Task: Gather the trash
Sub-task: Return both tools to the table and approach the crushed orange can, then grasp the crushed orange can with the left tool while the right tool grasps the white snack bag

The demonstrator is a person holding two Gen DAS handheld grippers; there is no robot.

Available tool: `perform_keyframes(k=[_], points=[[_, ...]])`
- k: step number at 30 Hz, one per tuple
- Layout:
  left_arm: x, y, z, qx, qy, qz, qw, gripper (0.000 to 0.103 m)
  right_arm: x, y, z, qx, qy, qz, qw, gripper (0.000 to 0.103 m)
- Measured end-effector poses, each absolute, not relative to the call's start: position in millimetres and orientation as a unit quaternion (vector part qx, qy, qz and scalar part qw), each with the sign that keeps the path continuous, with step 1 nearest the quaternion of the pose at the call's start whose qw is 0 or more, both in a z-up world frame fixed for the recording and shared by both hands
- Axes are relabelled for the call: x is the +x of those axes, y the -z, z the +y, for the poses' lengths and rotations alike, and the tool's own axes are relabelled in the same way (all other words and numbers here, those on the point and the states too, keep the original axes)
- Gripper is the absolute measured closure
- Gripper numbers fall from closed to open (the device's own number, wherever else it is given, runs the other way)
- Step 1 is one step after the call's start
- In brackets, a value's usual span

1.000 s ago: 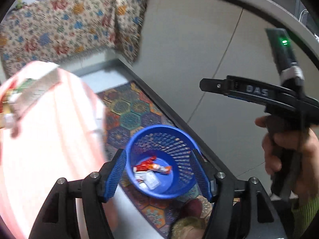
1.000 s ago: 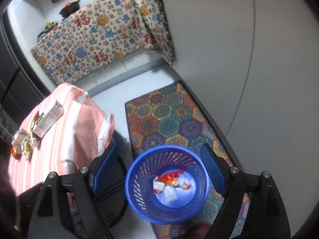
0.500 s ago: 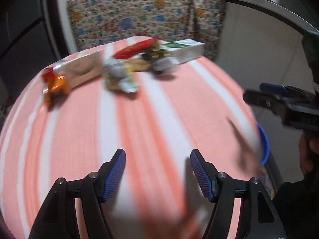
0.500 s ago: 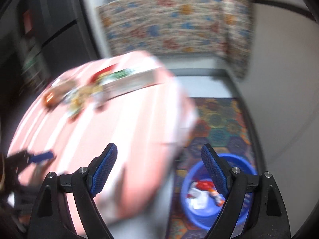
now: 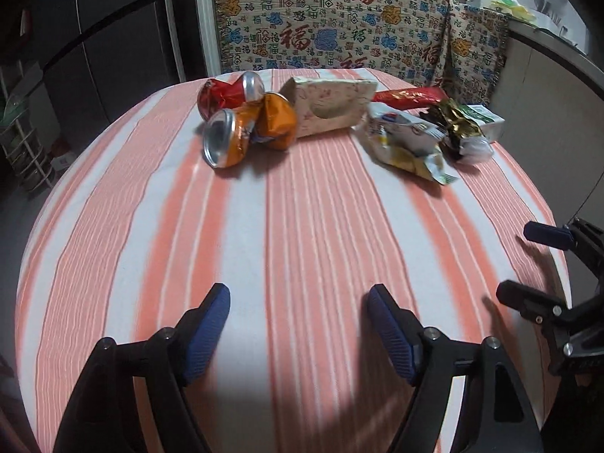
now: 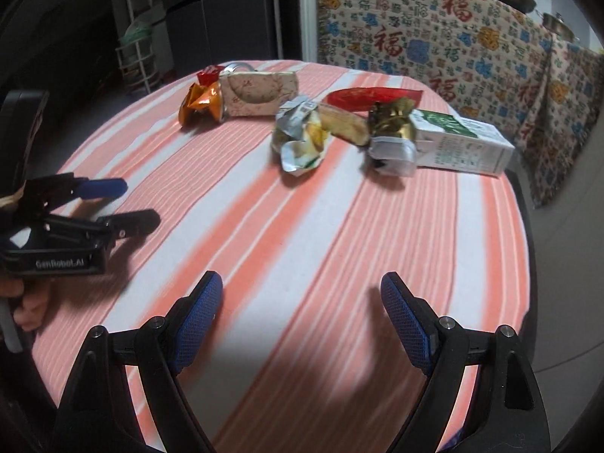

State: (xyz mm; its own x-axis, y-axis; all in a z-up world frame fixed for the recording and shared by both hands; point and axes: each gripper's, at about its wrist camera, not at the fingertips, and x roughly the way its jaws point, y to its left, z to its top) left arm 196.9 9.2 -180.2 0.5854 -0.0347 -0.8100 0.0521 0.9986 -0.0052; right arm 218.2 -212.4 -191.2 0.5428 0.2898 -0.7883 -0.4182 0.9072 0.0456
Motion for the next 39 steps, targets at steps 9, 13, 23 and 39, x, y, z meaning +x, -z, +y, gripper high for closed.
perform_keyframes(k=[9,13,23,39], points=[[230.2,163.1,14.2,0.016,0.005,0.435,0.9,0.024,218.4,198.2,-190.6,-0.091,-0.211,0.44,0.868,0.015],[252.8,133.1,16.5,0.013,0.001,0.399,0.917,0.024,218.0,200.1,-186.7,-0.092,-0.214,0.438,0.868,0.011],[317.0,161.1,10.1,0.079,-0.048,0.421,0.902,0.026,218.7,200.7,-184.7,-0.091,-0.219,0.438,0.867,0.01],[248.5,156.7,57.5,0.009,0.033,0.432,0.901,0.035,221.6,201.5,-183.3,-0.091,-0.22,0.441,0.865,0.006]])
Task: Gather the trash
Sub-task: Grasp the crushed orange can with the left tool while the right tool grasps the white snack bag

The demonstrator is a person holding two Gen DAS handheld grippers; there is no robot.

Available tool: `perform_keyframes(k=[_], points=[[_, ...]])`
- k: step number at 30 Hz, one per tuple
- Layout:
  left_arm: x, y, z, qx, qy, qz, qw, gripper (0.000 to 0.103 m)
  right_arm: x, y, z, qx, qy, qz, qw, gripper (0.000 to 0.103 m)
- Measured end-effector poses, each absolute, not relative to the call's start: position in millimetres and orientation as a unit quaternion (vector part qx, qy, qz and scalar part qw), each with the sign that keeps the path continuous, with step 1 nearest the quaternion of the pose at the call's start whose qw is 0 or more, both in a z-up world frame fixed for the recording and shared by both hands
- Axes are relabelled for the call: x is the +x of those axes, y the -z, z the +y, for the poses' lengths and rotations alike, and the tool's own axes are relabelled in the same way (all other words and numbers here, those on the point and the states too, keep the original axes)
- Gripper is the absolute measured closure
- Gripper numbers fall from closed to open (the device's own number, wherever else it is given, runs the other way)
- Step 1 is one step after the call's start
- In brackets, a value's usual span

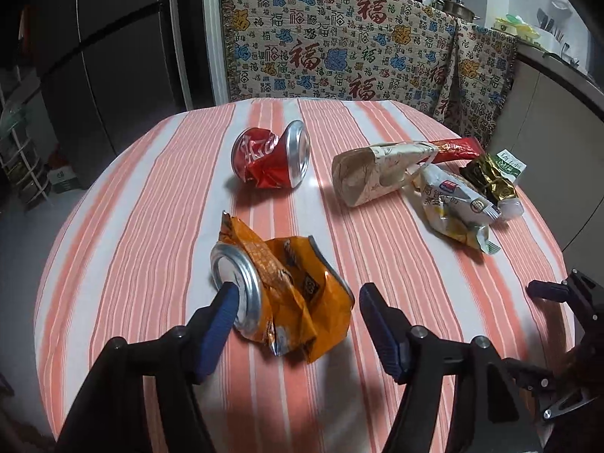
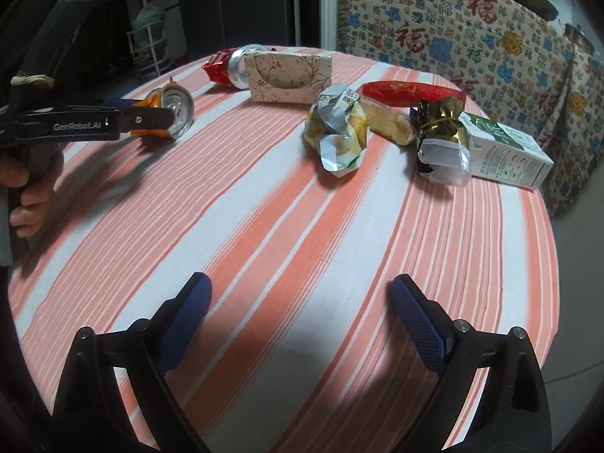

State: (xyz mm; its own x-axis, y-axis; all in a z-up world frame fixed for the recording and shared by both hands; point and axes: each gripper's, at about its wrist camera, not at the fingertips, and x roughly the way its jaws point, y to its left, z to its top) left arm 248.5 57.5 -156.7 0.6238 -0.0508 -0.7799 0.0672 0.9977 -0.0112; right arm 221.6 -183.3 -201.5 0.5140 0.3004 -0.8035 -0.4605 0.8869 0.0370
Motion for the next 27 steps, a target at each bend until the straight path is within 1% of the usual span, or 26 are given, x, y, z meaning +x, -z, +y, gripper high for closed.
perform_keyframes(k=[4,8,9,12,13,18,23,24,26,27], points=[[258.7,162.0,52.6,0.026,0.012,0.441,0.897,0.035,221.7,201.4,-183.8,-0.09,-0.22,0.441,0.865,0.006],[256.8,166.2,61.4,0.007,0.007,0.441,0.897,0.035,224.6,198.8,-189.4,-0.08,-0.22,0.442,0.866,0.007],[256.1,165.5,62.9,0.003,0.01,0.438,0.899,0.036,224.7,196.2,-192.7,-0.072,-0.22,0.438,0.869,0.008],[253.8,164.2,63.3,0.002,0.021,0.43,0.903,0.045,231.6,180.1,-198.7,-0.044,-0.219,0.413,0.883,0.008],[251.8,163.5,62.3,0.004,0.025,0.427,0.904,0.045,236.0,175.0,-198.7,-0.037,-0.219,0.404,0.887,0.008],[224.2,158.1,47.2,0.006,0.071,0.431,0.9,0.046,273.3,166.8,-185.1,-0.011,-0.215,0.395,0.893,0.008],[186.4,158.6,19.8,0.027,0.117,0.432,0.894,0.046,312.0,185.0,-171.7,-0.014,-0.197,0.421,0.886,0.011],[183.4,159.3,17.4,0.027,0.121,0.432,0.893,0.046,314.4,188.7,-171.7,-0.012,-0.193,0.425,0.884,0.013],[178.1,160.5,11.5,0.03,0.125,0.429,0.894,0.046,318.2,196.8,-171.2,-0.009,-0.197,0.439,0.877,0.032],[176.5,161.0,9.4,0.029,0.126,0.427,0.895,0.046,317.6,197.9,-171.4,-0.01,-0.202,0.445,0.872,0.057]])
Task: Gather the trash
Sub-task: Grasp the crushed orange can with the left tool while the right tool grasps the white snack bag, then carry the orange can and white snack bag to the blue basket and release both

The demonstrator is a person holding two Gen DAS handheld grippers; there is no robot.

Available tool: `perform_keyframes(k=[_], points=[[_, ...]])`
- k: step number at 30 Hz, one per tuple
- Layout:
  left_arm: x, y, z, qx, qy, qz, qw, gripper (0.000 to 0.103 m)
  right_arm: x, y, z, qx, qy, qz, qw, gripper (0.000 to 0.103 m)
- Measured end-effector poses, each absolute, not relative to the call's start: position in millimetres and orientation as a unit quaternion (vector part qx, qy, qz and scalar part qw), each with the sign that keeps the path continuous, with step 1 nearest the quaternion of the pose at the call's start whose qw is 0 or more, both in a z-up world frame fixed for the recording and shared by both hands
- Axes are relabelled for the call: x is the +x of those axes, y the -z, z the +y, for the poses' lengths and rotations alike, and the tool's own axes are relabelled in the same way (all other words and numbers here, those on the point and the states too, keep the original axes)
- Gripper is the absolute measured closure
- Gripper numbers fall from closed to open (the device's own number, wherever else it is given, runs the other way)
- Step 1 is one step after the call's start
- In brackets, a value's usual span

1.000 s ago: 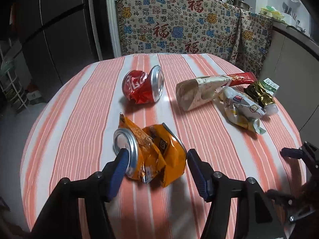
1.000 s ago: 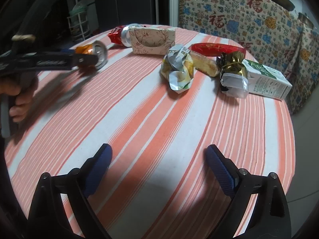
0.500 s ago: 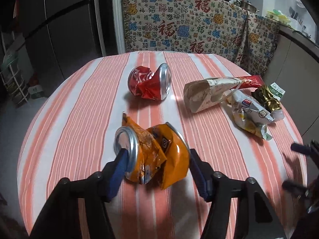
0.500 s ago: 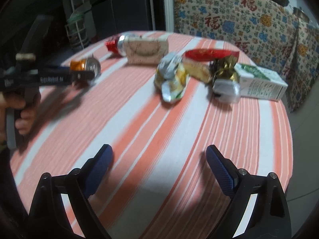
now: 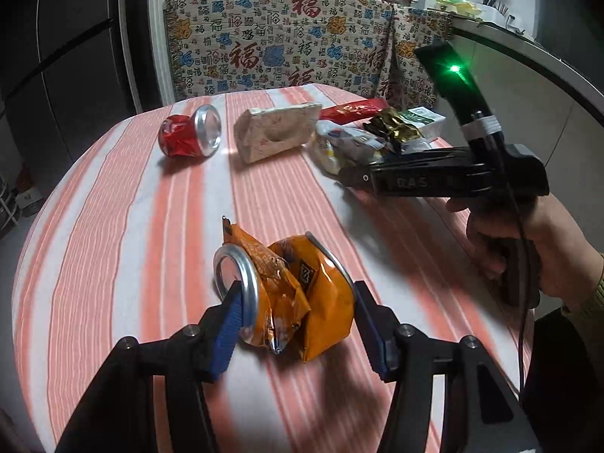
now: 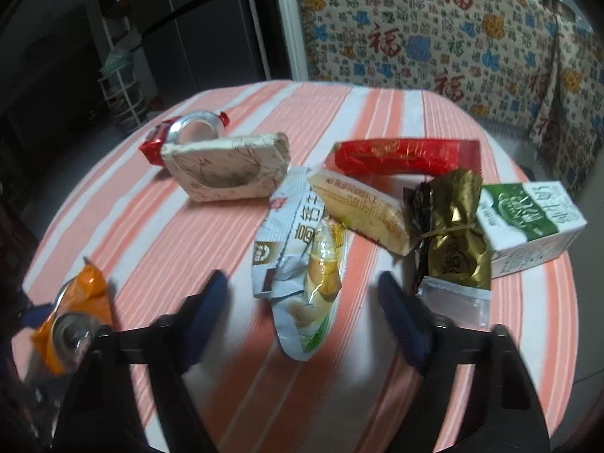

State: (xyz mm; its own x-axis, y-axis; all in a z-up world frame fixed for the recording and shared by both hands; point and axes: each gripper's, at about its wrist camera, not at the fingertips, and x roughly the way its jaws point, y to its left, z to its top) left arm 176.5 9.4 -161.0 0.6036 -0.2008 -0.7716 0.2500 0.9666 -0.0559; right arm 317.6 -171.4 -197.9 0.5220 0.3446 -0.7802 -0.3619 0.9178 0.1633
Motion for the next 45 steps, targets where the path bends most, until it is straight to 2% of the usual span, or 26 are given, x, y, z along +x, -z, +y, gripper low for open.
perform_keyframes(k=[1,4,13,17,21,25,27,29,31,45], points=[[176.0,161.3,8.1,0.025,0.126,0.426,0.896,0.045,314.2,196.4,-171.5,-0.015,-0.204,0.443,0.873,0.064],[175.8,161.7,6.9,0.011,0.122,0.422,0.898,0.045,299.8,189.2,-177.2,-0.011,-0.229,0.45,0.863,0.068],[166.6,161.4,4.9,-0.007,0.11,0.417,0.902,0.045,229.7,179.6,-205.1,-0.031,-0.266,0.485,0.833,0.069],[164.9,160.8,5.2,-0.013,0.107,0.419,0.902,0.045,223.0,179.3,-208.4,-0.04,-0.263,0.482,0.835,0.062],[163.8,160.1,6.4,-0.015,0.104,0.422,0.901,0.045,226.6,169.9,-208.5,-0.037,-0.262,0.465,0.845,0.044],[161.3,159.7,6.5,-0.015,0.102,0.424,0.9,0.045,235.0,165.6,-201.9,-0.036,-0.262,0.454,0.851,0.038],[161.0,159.8,4.8,-0.011,0.102,0.425,0.9,0.045,238.9,169.1,-197.9,-0.042,-0.26,0.457,0.849,0.038],[160.3,159.3,3.3,-0.012,0.104,0.425,0.899,0.046,242.2,175.0,-196.0,-0.045,-0.257,0.473,0.842,0.072],[159.4,157.3,1.5,-0.015,0.109,0.425,0.899,0.046,240.2,171.2,-199.9,-0.032,-0.254,0.471,0.844,0.081],[173.8,143.6,-71.1,0.0,0.18,0.421,0.889,0.046,218.0,144.1,-277.7,0.066,-0.226,0.444,0.864,0.082]])
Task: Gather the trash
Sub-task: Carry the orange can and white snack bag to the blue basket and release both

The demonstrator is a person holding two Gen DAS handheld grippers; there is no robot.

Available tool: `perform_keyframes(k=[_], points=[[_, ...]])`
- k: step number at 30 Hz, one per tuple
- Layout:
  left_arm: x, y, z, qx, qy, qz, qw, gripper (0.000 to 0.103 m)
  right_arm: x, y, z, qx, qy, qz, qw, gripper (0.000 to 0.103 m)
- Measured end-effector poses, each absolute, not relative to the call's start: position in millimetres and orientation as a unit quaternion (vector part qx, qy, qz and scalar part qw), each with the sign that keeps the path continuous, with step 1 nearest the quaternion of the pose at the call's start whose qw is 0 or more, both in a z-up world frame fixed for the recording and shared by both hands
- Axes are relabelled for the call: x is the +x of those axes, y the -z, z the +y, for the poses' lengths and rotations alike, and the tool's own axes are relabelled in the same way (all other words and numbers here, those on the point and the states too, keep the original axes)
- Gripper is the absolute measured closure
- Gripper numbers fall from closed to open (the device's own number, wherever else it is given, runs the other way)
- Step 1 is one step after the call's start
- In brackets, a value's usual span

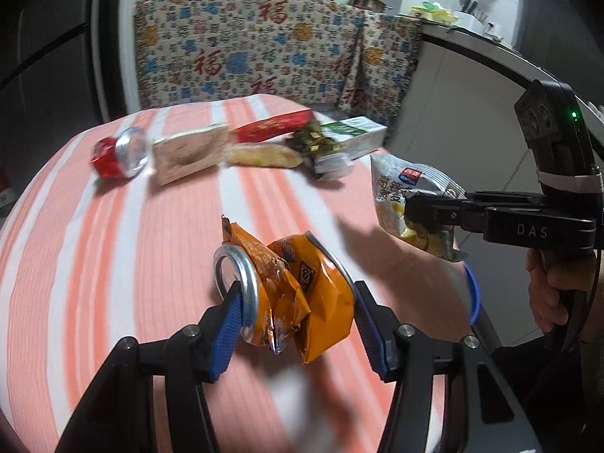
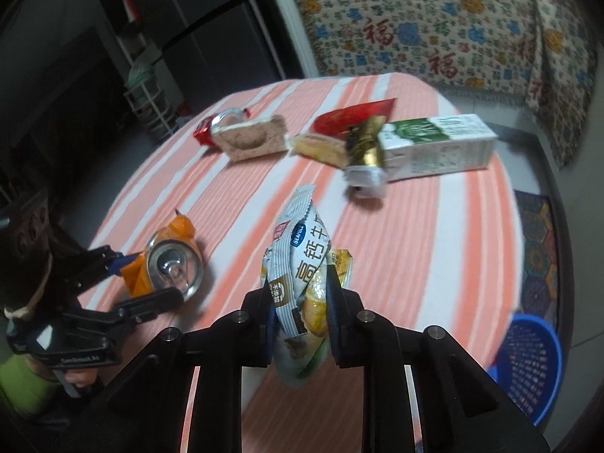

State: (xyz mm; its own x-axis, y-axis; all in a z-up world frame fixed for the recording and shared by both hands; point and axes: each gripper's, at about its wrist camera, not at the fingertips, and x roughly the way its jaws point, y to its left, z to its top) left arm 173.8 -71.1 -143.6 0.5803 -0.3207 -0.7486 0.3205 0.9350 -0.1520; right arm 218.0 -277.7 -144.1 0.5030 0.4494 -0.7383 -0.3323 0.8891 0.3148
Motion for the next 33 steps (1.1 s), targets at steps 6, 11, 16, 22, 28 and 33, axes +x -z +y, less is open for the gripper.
perform_keyframes(k=[6,11,16,22,28,33], points=[[189.7,137.1,-138.0,-0.001,0.24,0.428,0.871,0.046,202.4,135.7,-348.8,0.105,-0.165,0.433,0.88,0.082],[198.5,141.8,-208.0,0.005,0.295,0.44,0.848,0.046,182.8,140.3,-425.7,0.122,-0.072,0.442,0.886,0.082],[206.9,158.9,-278.6,0.017,0.338,0.464,0.819,0.046,167.2,158.3,-493.4,0.144,0.01,0.465,0.874,0.082],[217.3,185.2,-347.3,0.047,0.362,0.478,0.799,0.046,154.8,177.4,-539.8,0.172,0.057,0.484,0.856,0.082],[229.3,206.7,-382.7,0.068,0.371,0.484,0.79,0.045,157.6,183.8,-558.9,0.196,0.07,0.484,0.85,0.082],[223.8,214.1,-396.3,0.088,0.378,0.477,0.788,0.044,161.2,186.3,-562.9,0.199,0.071,0.484,0.849,0.081]])
